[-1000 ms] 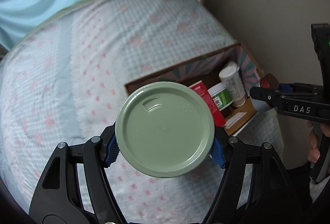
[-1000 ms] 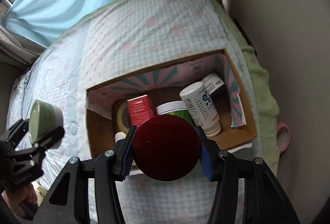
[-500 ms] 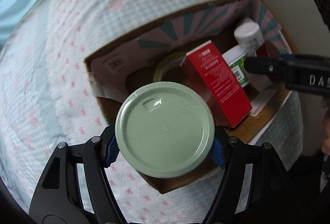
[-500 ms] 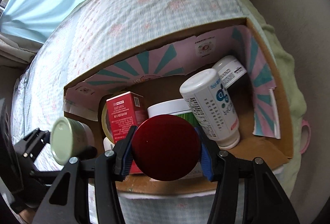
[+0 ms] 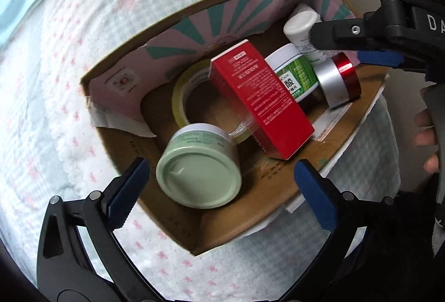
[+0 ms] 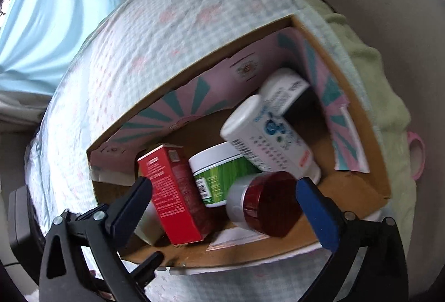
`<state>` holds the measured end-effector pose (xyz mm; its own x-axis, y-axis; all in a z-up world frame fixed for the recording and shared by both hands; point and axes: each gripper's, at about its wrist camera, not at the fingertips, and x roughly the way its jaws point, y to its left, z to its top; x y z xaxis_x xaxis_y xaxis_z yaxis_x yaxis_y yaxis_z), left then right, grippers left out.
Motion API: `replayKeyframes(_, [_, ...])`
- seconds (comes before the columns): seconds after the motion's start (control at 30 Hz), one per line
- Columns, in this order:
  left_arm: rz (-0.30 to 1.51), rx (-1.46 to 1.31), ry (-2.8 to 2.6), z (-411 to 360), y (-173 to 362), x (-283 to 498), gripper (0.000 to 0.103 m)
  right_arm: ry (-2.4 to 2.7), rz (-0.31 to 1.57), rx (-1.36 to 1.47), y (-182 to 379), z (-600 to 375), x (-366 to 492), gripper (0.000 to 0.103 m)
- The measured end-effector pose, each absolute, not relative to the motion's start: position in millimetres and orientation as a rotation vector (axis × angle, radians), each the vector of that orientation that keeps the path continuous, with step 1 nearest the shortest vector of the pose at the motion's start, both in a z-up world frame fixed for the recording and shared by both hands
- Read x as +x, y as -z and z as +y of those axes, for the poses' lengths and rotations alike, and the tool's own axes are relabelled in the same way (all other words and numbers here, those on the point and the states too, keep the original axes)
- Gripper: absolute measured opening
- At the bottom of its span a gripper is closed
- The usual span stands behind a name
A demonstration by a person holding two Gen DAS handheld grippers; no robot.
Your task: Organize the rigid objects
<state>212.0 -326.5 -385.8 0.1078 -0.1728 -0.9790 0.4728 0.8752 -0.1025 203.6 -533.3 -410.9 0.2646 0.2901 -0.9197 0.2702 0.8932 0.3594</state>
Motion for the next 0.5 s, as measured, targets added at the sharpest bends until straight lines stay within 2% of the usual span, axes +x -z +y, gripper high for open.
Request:
replayKeyframes(0.27, [1.416,0.207,0.467,-312.6,382.8,225.7,0.103,0.003,1.332,0.48,407.3,-530.8,199.9,0.103])
replayKeyframes(0.5, [1.368,0.196,0.47,-308.2,347.4,207.8,0.103,0.015,1.288,0.464,380.4,-526.9,190.5,0.103])
